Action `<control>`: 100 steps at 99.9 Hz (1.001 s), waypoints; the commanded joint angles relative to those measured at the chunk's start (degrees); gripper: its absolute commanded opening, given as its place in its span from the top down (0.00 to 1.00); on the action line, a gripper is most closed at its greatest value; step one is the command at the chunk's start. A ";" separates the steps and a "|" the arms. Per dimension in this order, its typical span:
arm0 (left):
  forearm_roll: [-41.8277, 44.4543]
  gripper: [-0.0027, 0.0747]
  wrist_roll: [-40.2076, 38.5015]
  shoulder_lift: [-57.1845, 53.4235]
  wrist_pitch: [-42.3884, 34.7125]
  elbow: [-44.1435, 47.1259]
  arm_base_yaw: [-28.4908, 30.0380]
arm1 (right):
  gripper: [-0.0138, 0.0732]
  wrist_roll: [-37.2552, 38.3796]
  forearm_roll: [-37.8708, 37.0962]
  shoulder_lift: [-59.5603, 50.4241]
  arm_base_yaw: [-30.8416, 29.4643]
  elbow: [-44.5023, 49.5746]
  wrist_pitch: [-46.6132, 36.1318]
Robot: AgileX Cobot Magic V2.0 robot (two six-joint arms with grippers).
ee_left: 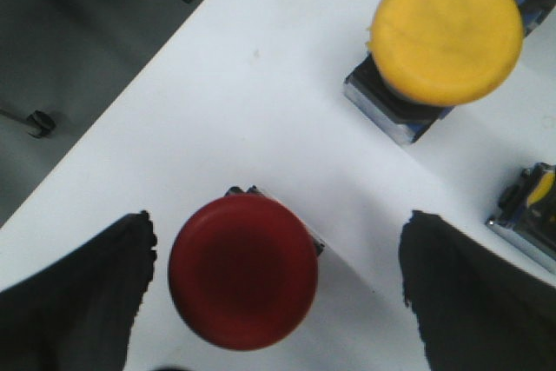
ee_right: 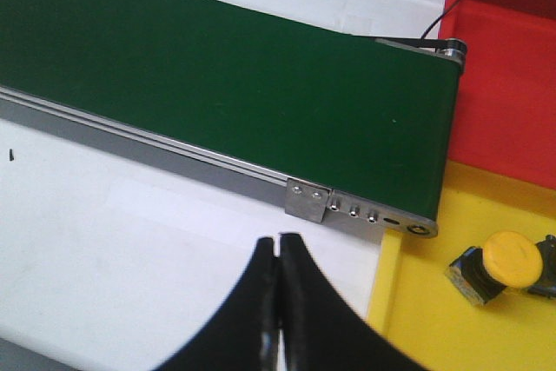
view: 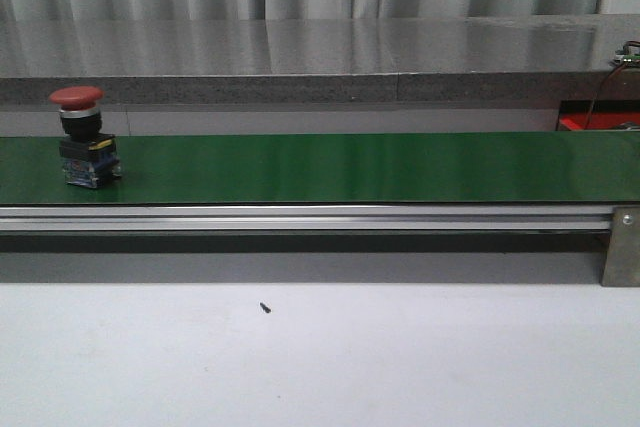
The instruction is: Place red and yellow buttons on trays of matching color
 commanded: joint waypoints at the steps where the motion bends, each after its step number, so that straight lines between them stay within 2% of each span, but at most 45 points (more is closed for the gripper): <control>1: 0.09 0.37 -0.79 -2.97 -2.54 -1.52 0.15 | 0.92 -0.38 0.72 -0.25 -0.05 -1.42 -3.01; 24: 0.09 0.70 -2.24 -2.97 -2.15 -1.52 0.15 | 0.92 -0.38 0.72 -0.25 -0.05 -1.42 -3.01; 36: -1.54 0.81 -2.60 -3.88 -1.03 -1.79 0.15 | 0.92 -0.38 0.72 -0.25 -0.05 -1.42 -3.01; 54: -4.99 0.82 -2.60 -8.64 0.64 -1.79 -0.25 | 0.92 -0.38 0.72 -0.25 -0.05 -1.42 -3.01; 66: -5.54 0.82 -2.08 -13.47 1.16 -1.79 -2.57 | 0.92 -0.38 0.72 -0.25 -0.05 -1.42 -3.01; 81: -5.90 0.82 -1.72 -19.06 0.94 -1.79 -8.46 | 0.92 -0.38 0.72 -0.25 -0.05 -1.42 -3.01; 100: -5.90 0.82 -0.40 -20.83 2.02 -1.79 -16.73 | 0.92 -0.38 0.72 -0.25 -0.05 -1.42 -3.01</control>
